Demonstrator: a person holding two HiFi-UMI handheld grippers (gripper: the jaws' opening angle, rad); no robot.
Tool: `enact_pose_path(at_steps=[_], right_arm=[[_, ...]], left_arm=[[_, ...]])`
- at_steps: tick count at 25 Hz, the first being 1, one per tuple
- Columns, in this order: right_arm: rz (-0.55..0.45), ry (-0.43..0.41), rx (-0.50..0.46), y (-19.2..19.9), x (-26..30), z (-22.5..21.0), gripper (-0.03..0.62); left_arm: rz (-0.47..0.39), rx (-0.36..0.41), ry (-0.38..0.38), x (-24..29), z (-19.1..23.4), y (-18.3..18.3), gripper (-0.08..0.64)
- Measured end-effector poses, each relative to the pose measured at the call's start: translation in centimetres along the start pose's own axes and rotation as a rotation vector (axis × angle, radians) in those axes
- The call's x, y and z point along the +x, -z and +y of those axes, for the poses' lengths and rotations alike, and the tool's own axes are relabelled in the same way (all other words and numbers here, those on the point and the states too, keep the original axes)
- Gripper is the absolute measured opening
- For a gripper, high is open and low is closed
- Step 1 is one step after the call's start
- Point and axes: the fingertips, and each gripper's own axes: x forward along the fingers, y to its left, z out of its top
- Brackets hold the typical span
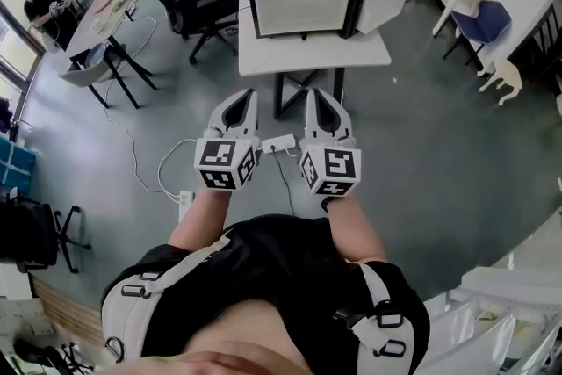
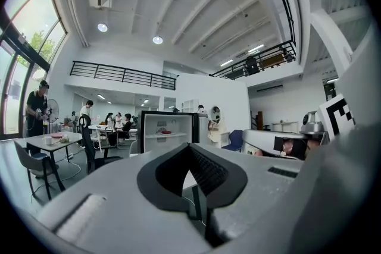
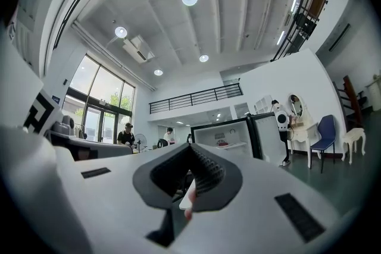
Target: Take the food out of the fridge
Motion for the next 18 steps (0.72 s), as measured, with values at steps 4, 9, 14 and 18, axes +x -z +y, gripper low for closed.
enact_pose_path(at_steps=[4,9,14,18], right_arm=[[0.011,0.022,0.023,0.9,0.8,0.4,0.008],[0.022,0.032,0.044,1.5,1.9,-0.1,0.008],[0.024,0.030,0.051,2.4,4.4,-0.9,0.008],[0.025,0.000,0.024,3.1,7.2,-1.6,0.008]], left_arm=[[-0.002,-0.001,0.016,0.4,1.2,0.3,0.003],[0.004,-0.011,0.012,1.4,2.8,0.8,0.003],[0.010,-0.006,0.019,3.5,3.3,1.2,0.003],[0.013,-0.013,0.000,6.1,4.2,1.6,0.003]])
